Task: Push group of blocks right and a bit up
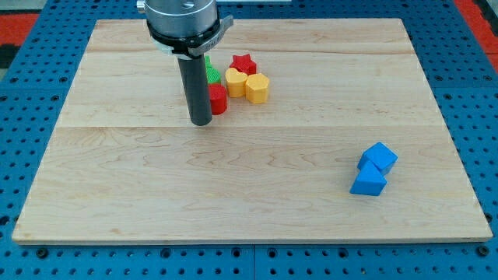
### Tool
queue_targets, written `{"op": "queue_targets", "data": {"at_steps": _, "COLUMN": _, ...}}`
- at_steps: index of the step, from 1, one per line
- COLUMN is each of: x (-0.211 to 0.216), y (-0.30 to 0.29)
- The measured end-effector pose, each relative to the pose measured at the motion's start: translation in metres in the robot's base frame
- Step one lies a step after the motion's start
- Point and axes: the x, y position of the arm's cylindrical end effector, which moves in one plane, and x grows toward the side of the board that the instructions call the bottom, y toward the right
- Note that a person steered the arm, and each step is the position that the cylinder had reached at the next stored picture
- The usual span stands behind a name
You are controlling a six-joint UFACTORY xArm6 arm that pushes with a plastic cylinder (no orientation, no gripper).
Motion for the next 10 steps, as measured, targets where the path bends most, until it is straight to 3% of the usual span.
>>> {"op": "queue_targets", "data": {"at_steps": 5, "x": -0.027, "y": 0.001}}
{"op": "queue_targets", "data": {"at_steps": 8, "x": -0.027, "y": 0.038}}
{"op": "queue_targets", "data": {"at_steps": 10, "x": -0.053, "y": 0.055}}
